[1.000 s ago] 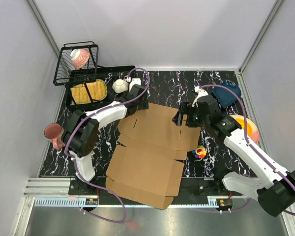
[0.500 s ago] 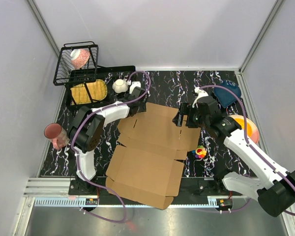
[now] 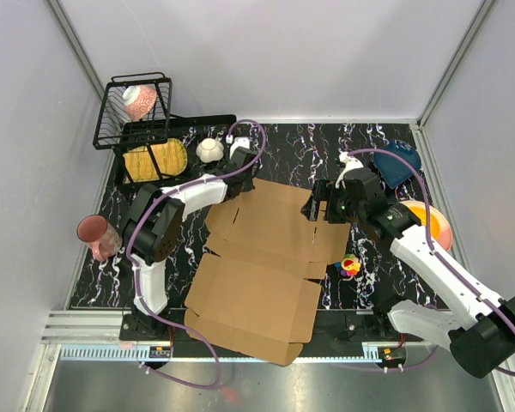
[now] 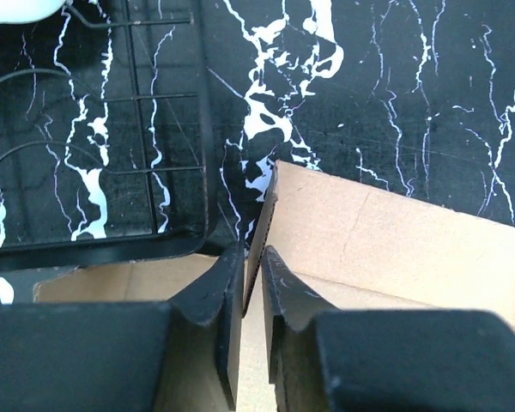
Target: Fold the paper box
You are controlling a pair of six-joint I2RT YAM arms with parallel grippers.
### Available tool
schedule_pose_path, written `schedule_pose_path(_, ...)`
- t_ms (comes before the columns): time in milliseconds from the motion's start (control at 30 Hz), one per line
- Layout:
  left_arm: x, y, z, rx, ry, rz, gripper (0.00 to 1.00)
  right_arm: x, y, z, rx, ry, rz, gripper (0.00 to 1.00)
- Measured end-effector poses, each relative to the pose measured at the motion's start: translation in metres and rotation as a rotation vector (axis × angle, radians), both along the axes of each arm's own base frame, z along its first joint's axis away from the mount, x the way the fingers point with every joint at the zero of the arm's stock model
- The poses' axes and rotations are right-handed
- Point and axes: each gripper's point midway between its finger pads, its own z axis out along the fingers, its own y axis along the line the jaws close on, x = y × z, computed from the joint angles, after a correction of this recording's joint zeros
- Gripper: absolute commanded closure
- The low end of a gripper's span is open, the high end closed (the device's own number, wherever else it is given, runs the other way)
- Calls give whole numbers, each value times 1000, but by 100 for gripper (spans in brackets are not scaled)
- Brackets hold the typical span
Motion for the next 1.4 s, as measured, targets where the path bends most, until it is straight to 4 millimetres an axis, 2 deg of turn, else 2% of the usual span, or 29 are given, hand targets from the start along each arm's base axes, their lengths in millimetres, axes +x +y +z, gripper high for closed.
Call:
schedule_pose_path(133, 1, -3, 1, -1, -6, -23, 100, 0, 0, -2, -3, 6, 0, 10)
schedule_pose_path(300, -3, -11, 2, 33, -18, -68, 100, 0, 0, -2, -4, 6, 0, 10)
schedule_pose_path(533, -14, -34, -2, 82, -51, -129, 100, 0, 0, -5, -8, 14, 0, 11)
schedule_pose_path(700, -15, -32, -4, 63, -112, -126, 100, -1, -2, -9, -21, 25, -6, 10)
schedule_pose_path(867, -45, -9, -3, 20, -204, -145, 100, -2, -11, -11, -63, 31, -26, 10)
schedule_pose_path(1033, -70, 8, 5, -43, -344, -162, 100, 8, -17, -2, -92, -27, -48, 11)
schedule_pose_path(1167, -81, 10, 19, -103, -468, -176, 99, 15, -14, 10, -83, -99, -26, 12)
schedule_pose_path(1233, -87, 9, 28, -127, -539, -192, 99, 16, -5, 17, -60, -132, 27, 14)
schedule_pose_path(1400, -103, 0, 38, -141, -633, -254, 100, 16, 16, 16, -49, -132, 164, 15)
